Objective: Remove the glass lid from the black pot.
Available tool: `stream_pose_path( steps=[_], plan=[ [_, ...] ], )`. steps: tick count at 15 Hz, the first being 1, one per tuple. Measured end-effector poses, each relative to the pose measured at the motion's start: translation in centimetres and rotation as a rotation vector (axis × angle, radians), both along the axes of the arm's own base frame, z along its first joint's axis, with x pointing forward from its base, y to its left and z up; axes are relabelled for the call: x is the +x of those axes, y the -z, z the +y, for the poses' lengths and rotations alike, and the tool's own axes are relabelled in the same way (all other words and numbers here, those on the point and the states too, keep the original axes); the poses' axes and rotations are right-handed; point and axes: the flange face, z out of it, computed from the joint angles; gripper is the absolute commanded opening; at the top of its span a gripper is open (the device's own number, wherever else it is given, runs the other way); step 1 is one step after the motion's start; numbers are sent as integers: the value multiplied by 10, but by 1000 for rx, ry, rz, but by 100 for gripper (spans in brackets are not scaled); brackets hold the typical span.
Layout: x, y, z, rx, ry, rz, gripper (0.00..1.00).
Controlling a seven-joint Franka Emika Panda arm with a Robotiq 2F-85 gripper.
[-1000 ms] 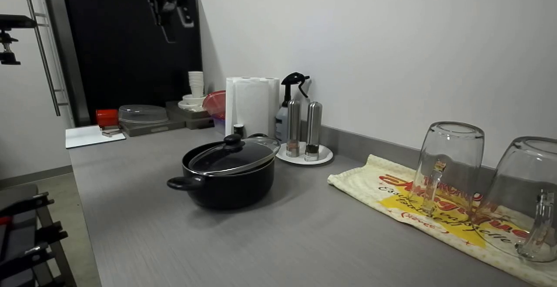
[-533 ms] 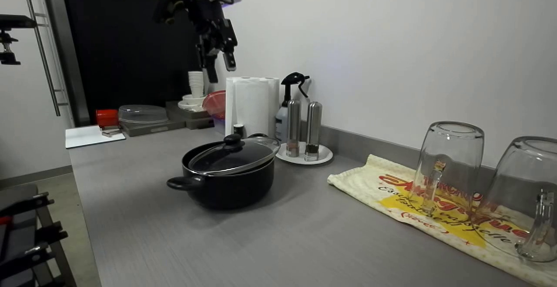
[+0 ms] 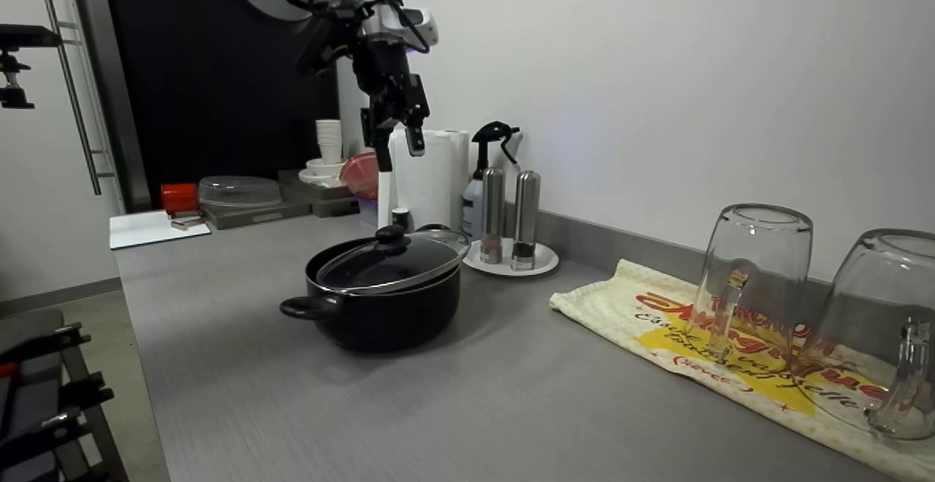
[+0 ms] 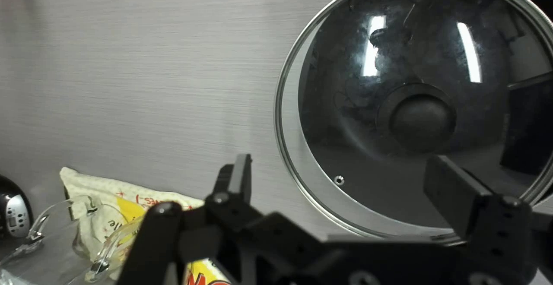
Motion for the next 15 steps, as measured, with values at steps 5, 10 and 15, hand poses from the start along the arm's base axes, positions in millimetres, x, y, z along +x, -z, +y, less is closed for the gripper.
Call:
stream_pose_path(
  steps=[5, 10, 15],
  plan=[
    [5, 38, 3, 3, -2, 60, 100],
    [5, 58, 9, 21, 3, 92, 100],
    [9, 63, 22, 60, 14, 94, 100]
  ],
)
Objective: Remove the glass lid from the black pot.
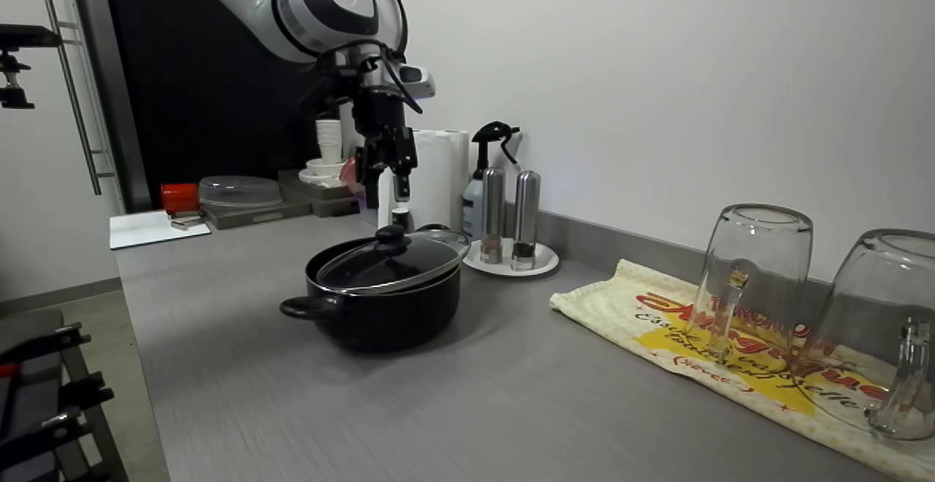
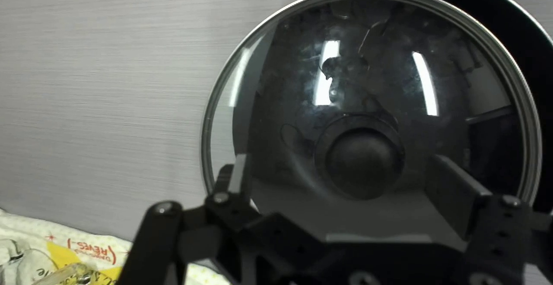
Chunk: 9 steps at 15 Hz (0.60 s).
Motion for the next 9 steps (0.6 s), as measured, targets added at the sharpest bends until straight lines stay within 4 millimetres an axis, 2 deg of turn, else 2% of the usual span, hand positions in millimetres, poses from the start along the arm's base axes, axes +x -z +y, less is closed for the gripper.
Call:
stream_pose_path(
  steps=[4, 9],
  plan=[
    [1, 7, 10, 23, 3, 8, 100],
    [1, 22, 11, 31, 10, 32, 100]
  ],
)
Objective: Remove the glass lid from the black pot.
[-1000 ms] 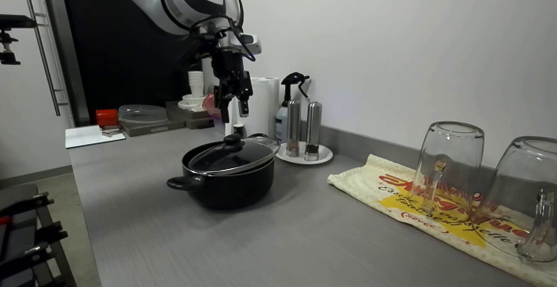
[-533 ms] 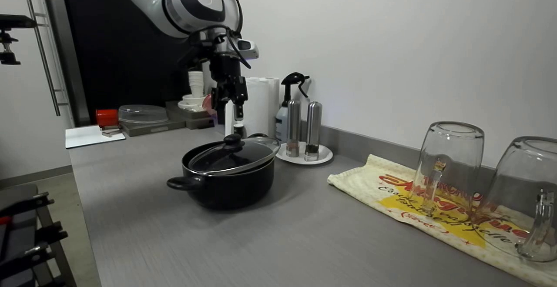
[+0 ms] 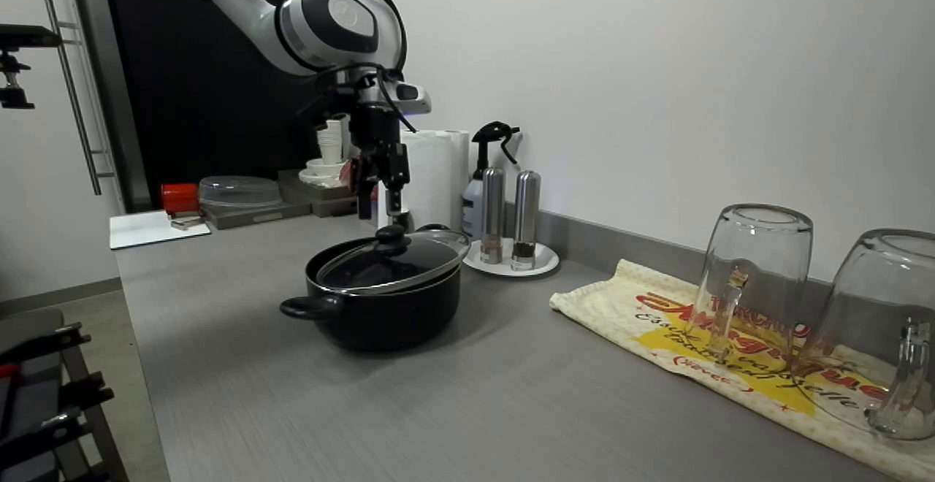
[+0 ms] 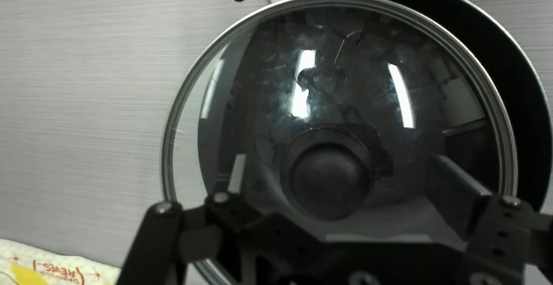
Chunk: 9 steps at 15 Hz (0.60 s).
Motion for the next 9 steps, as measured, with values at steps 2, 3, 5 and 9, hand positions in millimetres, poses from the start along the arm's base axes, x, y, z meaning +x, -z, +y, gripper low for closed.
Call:
stream_pose_path(
  steps=[2, 3, 5, 9],
  plan=[
    [0, 5, -1, 2, 4, 8, 100],
    [-1, 7, -1, 3, 6, 12, 100],
    [-1, 10, -3, 4, 10, 15, 100],
    [1, 9, -4, 3, 23, 4, 100]
  ],
)
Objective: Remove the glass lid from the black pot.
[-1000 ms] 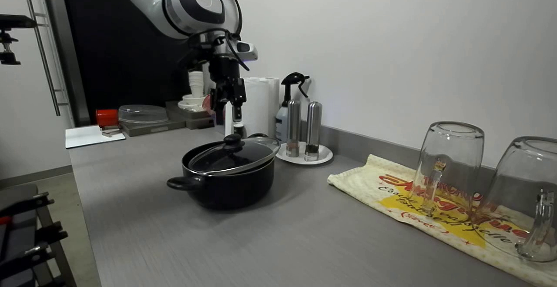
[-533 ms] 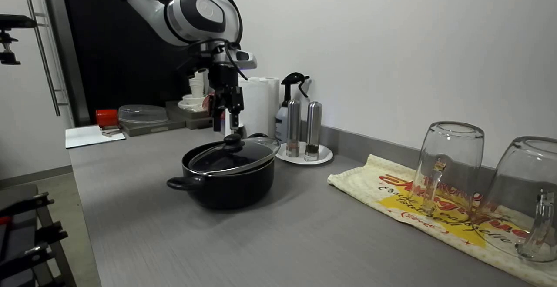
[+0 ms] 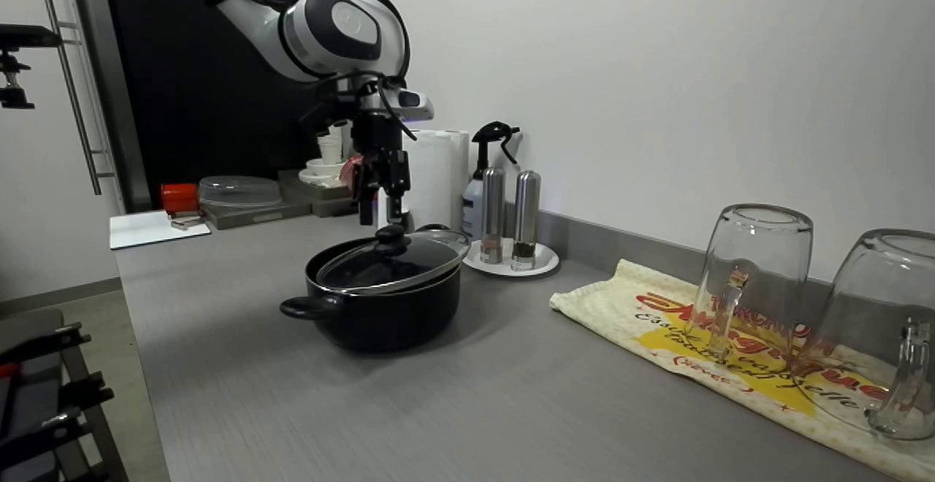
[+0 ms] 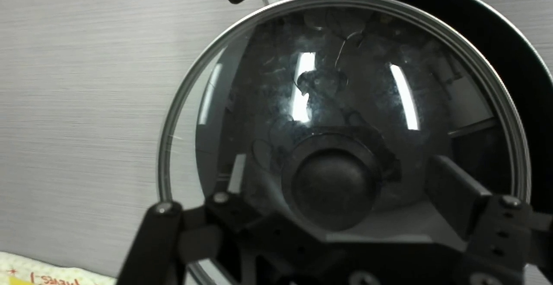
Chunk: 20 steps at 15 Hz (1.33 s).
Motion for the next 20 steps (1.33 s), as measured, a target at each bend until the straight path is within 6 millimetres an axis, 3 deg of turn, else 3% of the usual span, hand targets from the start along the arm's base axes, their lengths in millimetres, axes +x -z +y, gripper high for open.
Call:
stream_pose_path(
  steps=[10, 17, 18, 20],
  plan=[
    [3, -2, -15, 10, 136, -68, 100],
    [4, 11, -12, 5, 159, -70, 100],
    [4, 13, -11, 5, 160, -68, 79],
    [4, 16, -8, 4, 160, -67, 67]
  ],
)
